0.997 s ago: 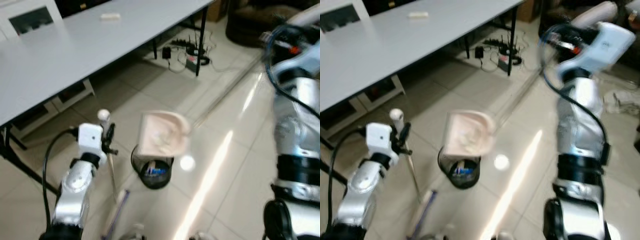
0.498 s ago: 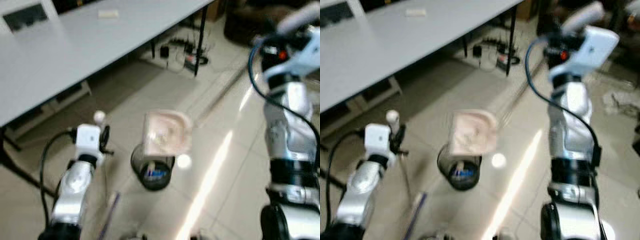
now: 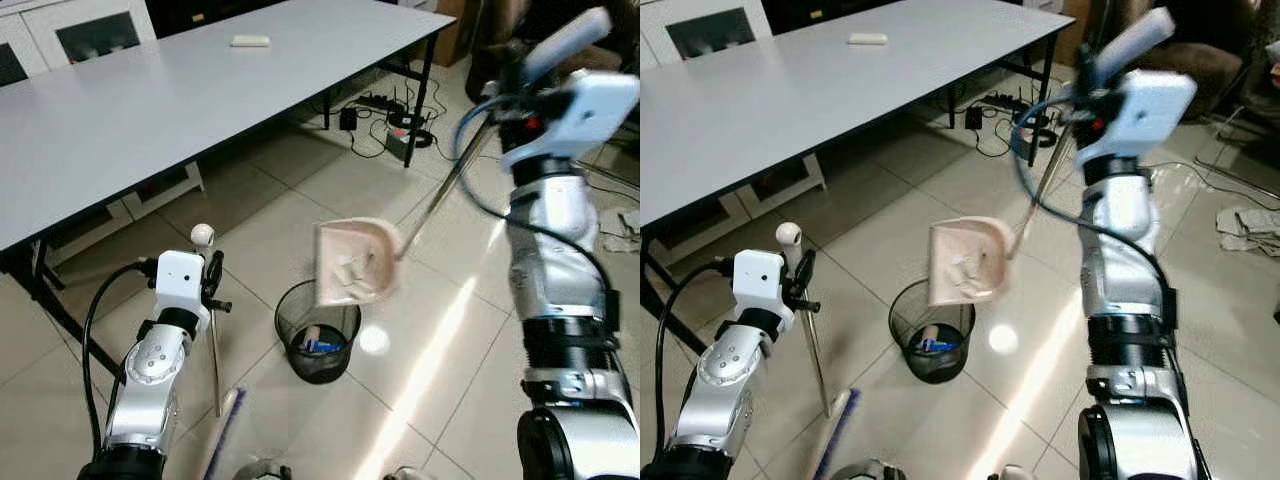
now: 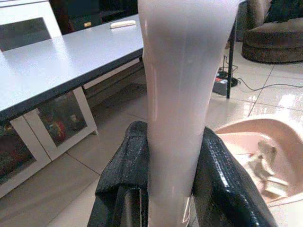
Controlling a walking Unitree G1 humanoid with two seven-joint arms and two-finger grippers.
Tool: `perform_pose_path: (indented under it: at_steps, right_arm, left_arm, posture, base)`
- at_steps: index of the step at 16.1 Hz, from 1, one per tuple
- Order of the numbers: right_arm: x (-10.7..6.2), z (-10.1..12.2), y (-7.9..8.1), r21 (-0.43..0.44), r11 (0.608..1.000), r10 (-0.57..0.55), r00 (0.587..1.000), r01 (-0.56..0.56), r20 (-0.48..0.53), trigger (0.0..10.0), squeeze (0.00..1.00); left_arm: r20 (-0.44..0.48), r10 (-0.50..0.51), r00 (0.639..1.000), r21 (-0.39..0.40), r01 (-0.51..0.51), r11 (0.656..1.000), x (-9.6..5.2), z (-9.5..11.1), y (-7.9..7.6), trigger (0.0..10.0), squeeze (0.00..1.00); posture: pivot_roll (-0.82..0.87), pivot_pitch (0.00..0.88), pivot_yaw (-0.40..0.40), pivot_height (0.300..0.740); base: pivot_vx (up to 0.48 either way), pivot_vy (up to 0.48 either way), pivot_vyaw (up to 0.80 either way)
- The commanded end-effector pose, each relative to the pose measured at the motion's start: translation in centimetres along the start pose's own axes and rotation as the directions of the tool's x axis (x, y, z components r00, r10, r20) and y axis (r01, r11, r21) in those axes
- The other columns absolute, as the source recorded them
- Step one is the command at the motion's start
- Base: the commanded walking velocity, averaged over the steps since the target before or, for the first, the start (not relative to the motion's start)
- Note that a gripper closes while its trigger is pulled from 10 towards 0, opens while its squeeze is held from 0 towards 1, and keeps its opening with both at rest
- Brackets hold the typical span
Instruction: Sweep floor
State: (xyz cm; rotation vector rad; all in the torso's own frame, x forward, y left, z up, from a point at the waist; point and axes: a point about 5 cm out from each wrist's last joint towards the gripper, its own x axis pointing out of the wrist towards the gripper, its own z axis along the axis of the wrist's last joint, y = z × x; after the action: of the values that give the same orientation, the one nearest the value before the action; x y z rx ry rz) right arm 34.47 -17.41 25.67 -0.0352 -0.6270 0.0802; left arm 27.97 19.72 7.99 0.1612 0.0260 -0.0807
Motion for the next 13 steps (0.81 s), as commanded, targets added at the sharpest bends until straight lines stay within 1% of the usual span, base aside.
perform_pose_path:
  at_steps: [1, 2, 3, 4, 5, 7, 9, 10, 12, 13]
  right_arm:
    - [1.1, 1.6, 0.8, -0.044, 0.998, 0.047, 0.993, -0.042, 0.113, 10.0, 0.0]
    - [1.2, 1.1, 1.7, -0.053, 0.995, 0.087, 0.989, -0.081, 0.119, 10.0, 0.0]
    - [1.2, 0.9, 2.1, -0.055, 0.994, 0.102, 0.987, -0.096, 0.122, 10.0, 0.0]
    - [1.1, 0.3, 3.7, -0.065, 0.984, 0.176, 0.974, -0.168, 0.141, 10.0, 0.0]
    - [1.1, 0.2, 4.1, -0.068, 0.98, 0.195, 0.97, -0.187, 0.146, 10.0, 0.0]
    - [1.0, 0.0, 5.7, -0.082, 0.964, 0.262, 0.948, -0.251, 0.179, 10.0, 0.0]
    - [0.6, -0.4, 7.9, -0.107, 0.932, 0.36, 0.913, -0.346, 0.189, 10.0, 0.0]
    - [0.4, -0.6, 8.5, -0.109, 0.921, 0.388, 0.902, -0.373, 0.19, 10.0, 0.0]
    - [-0.6, -1.0, 10.7, -0.115, 0.877, 0.48, 0.855, -0.466, 0.198, 10.0, 0.0]
    - [-0.8, -1.2, 11.1, -0.115, 0.867, 0.498, 0.844, -0.484, 0.2, 10.0, 0.0]
  left_arm:
    - [0.022, -0.008, 1.0, 0.018, 0.007, 1.0, 0.2, 0.5, 0.1, 10.0, 0.0]
    - [0.02, -0.009, 1.0, 0.019, 0.009, 1.0, 0.2, 0.5, 0.1, 10.0, 0.0]
    - [0.02, -0.009, 1.0, 0.02, 0.008, 1.0, 0.2, 0.5, 0.1, 10.0, 0.0]
    - [0.02, -0.005, 1.0, 0.024, 0.004, 1.0, 0.1, 0.5, 0.3, 10.0, 0.0]
    - [0.02, -0.004, 1.0, 0.025, 0.003, 1.0, 0.1, 0.5, 0.3, 10.0, 0.0]
    - [0.022, -0.001, 1.0, 0.027, 0.0, 1.0, 0.0, 0.5, 0.4, 10.0, 0.0]
    - [0.024, -0.001, 1.0, 0.029, 0.001, 1.0, 0.0, 0.5, 0.3, 10.0, 0.0]
    - [0.025, -0.002, 1.0, 0.029, 0.001, 1.0, 0.0, 0.5, 0.3, 10.0, 0.0]
    - [0.027, -0.003, 1.0, 0.033, 0.003, 0.999, -0.1, 0.5, 0.2, 10.0, 0.0]
    - [0.027, -0.003, 1.0, 0.033, 0.002, 0.999, -0.1, 0.5, 0.2, 10.0, 0.0]
  posture:
    - [-0.02, 0.066, 0.053, 0.74]
    - [-0.01, 0.068, 0.049, 0.74]
    - [-0.01, 0.067, 0.047, 0.74]
    - [0.0, 0.066, 0.042, 0.74]
    - [0.0, 0.066, 0.042, 0.74]
    - [0.0, 0.061, 0.04, 0.74]
    - [0.0, 0.057, 0.036, 0.74]
    - [0.0, 0.058, 0.034, 0.74]
    - [0.01, 0.058, 0.033, 0.74]
    - [0.01, 0.059, 0.032, 0.74]
  base:
    - [0.0, 0.0, 0.0]
    - [0.0, 0.0, 0.0]
    - [0.0, 0.0, 0.0]
    - [0.0, 0.0, 0.0]
    - [0.0, 0.0, 0.0]
    - [0.0, 0.0, 0.0]
    - [0.0, 0.0, 0.0]
    - [0.0, 0.0, 0.0]
    - [0.0, 0.0, 0.0]
    - [0.0, 0.0, 0.0]
